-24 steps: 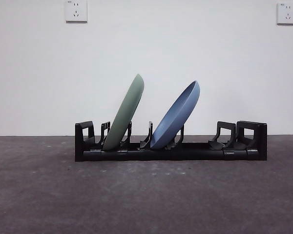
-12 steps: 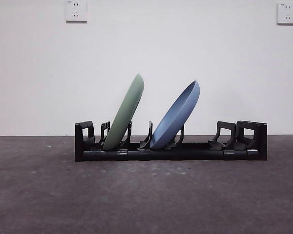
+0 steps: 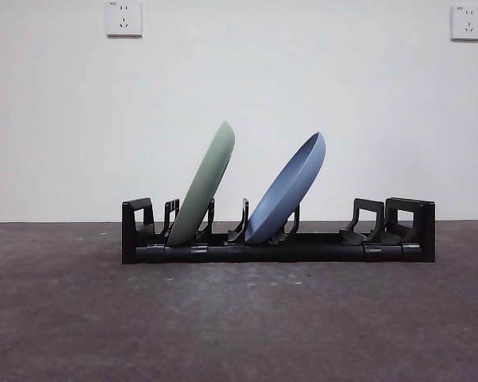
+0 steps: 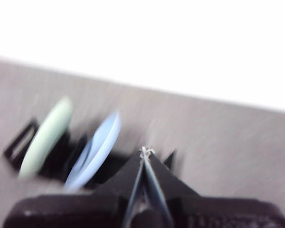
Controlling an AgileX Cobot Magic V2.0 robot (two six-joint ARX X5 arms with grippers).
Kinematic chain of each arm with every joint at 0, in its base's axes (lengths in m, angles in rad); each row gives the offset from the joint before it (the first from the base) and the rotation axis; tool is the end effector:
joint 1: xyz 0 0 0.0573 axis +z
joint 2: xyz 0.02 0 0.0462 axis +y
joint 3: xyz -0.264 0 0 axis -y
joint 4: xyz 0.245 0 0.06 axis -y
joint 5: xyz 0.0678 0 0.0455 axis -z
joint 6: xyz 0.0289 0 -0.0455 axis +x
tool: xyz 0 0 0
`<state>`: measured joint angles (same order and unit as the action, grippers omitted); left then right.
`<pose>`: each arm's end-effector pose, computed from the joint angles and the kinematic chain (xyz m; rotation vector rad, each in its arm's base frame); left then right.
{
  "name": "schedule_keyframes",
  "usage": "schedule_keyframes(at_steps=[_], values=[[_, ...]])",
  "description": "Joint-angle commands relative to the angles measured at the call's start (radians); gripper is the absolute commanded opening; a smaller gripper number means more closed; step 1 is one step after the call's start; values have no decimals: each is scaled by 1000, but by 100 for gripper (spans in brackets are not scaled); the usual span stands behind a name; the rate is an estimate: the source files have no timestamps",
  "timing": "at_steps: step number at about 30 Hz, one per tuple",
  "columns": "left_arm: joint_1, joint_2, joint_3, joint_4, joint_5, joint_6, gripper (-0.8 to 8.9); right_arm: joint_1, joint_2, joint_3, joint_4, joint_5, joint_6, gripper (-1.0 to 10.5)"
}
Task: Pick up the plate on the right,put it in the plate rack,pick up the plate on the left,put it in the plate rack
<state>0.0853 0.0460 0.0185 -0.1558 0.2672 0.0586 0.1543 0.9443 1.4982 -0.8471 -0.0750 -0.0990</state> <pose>0.0972 0.0007 0.1514 0.0261 0.1753 -0.1866 0.1326 0.0228 0.4693 -0.1095 0.2821 0.2420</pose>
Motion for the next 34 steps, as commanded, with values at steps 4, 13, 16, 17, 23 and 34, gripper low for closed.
schedule_keyframes(at_steps=[4,13,16,17,23,34], values=[[3,0,-11,5,-2,-9,-3,-144,-266,-286,251,5,-8,3],[3,0,-11,5,-2,-9,-3,-168,-593,-866,558,5,-6,3],[3,0,-11,6,-2,-9,-3,-168,-671,-1022,598,5,-6,3],[3,0,-11,5,-2,-9,-3,-168,-692,-1064,609,5,-6,3],[3,0,-11,5,-2,-9,-3,-168,-818,-1287,624,7,-6,3],[3,0,-11,5,-2,-9,-3,-167,-933,-1471,636,38,34,3]])
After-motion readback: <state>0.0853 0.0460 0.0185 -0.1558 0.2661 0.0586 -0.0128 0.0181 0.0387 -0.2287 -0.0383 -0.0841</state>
